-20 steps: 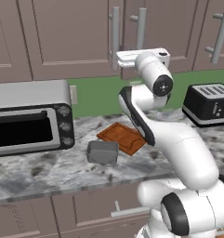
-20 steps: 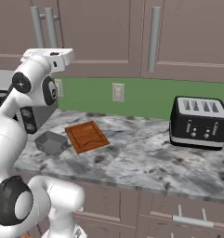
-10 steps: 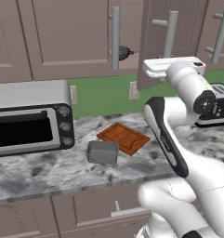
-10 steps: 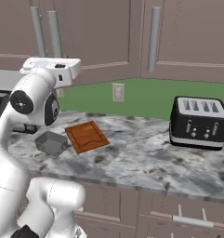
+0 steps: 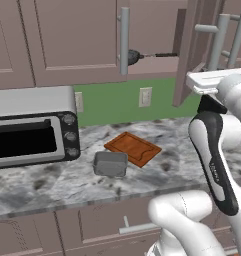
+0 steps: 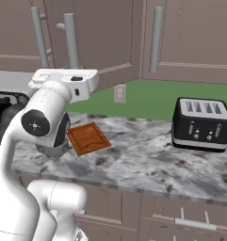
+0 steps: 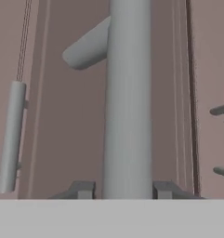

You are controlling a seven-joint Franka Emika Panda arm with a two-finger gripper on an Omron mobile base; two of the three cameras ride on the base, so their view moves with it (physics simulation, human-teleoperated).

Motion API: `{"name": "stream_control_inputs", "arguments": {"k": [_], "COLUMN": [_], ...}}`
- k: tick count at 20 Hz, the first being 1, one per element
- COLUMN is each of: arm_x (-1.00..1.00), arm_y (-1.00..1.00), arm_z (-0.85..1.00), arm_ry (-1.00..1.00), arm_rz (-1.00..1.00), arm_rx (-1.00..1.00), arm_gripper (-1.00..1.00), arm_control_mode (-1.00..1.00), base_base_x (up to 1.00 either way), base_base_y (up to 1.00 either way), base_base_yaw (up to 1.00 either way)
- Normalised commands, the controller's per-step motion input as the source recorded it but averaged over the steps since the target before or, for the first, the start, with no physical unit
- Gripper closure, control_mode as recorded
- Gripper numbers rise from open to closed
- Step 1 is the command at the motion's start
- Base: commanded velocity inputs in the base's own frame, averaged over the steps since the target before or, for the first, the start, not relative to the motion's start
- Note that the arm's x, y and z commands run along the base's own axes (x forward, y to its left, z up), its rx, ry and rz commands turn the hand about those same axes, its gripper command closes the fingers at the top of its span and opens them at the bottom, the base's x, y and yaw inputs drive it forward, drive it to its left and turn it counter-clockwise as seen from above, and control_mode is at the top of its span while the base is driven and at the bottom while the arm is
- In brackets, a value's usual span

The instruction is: Pick the pan from the cabinet and place it on the stove. Then turn on the stove burner for the pan.

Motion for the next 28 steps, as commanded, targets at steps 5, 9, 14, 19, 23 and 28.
{"name": "stream_control_inputs", "arguments": {"k": [5,9,14,19,23,28], "arm_x": [-0.35,-0.29,-0.20,-0.62,-0.48,-0.13], "arm_y": [0.05,0.02,0.02,0.34,0.66,0.76], "arm_z": [0.05,0.17,0.13,0.14,0.21,0.23], "arm_ry": [-0.14,-0.18,-0.10,-0.11,-0.03,0.01], "arm_rz": [0.02,0.00,0.00,-0.04,-0.14,-0.21], "arm_rx": [-0.10,-0.15,-0.15,-0.25,-0.30,-0.27], "arm_gripper": [-1.00,-1.00,-1.00,-1.00,-1.00,-1.00], "arm_control_mode": [-1.00,-1.00,-1.00,-1.00,-1.00,-1.00], "base_base_x": [0.00,0.00,0.00,0.00,0.00,0.00], "base_base_y": [0.00,0.00,0.00,0.00,0.00,0.00], "base_base_yaw": [0.00,0.00,0.00,0.00,0.00,0.00]}}
